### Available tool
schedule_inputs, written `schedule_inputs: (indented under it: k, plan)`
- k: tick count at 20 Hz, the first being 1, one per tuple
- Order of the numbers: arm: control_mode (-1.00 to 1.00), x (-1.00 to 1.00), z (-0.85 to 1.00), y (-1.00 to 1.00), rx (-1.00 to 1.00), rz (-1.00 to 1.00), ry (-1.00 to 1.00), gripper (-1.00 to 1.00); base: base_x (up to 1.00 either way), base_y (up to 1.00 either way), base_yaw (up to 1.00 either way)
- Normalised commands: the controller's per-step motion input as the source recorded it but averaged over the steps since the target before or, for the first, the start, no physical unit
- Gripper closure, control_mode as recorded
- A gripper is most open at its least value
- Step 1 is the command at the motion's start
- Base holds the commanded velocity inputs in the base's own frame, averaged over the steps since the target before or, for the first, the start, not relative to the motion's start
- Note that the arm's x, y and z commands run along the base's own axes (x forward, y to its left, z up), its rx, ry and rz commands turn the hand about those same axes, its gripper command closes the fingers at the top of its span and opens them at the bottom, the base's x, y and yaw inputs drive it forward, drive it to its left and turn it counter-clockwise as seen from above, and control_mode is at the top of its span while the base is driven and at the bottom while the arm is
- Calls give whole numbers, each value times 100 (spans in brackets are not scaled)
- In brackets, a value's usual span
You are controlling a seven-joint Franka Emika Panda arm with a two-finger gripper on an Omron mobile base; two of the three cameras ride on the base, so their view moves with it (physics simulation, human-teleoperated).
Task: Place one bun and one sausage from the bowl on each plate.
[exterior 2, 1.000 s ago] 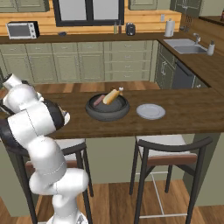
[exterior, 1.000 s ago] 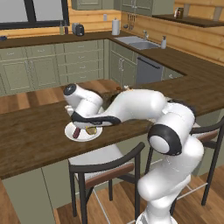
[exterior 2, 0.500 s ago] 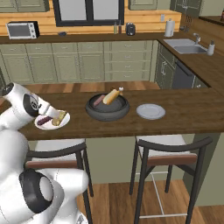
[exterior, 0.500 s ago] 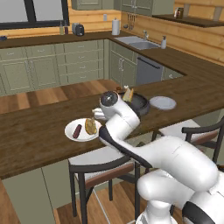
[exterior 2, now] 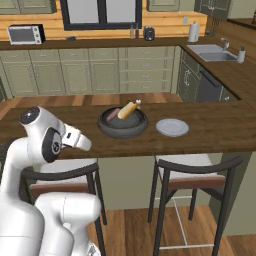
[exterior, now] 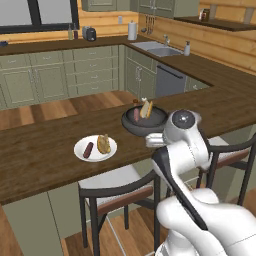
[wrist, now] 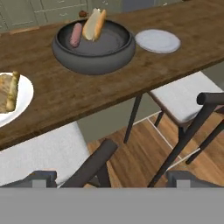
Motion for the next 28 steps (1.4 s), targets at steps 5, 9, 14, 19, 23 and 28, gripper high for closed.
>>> schedule_inputs:
  k: [5,9,14,19,23,28]
  plan:
    - [-100,-16,1,-25,-3,19,26,-100,0,0,0]
    - [-100,41,55,10,0,0,-1,-100,0,0,0]
    - [100,-3,0,-13,0,0,0,-100,-2,-38,0]
    - [100,0,0,0,0,0,0,-100,-11,-100,5]
    - [100,0,0,0,0,0,0,-100,-9,-83,13]
    - [100,0,0,0,0,0,0,-100,16,-36,25]
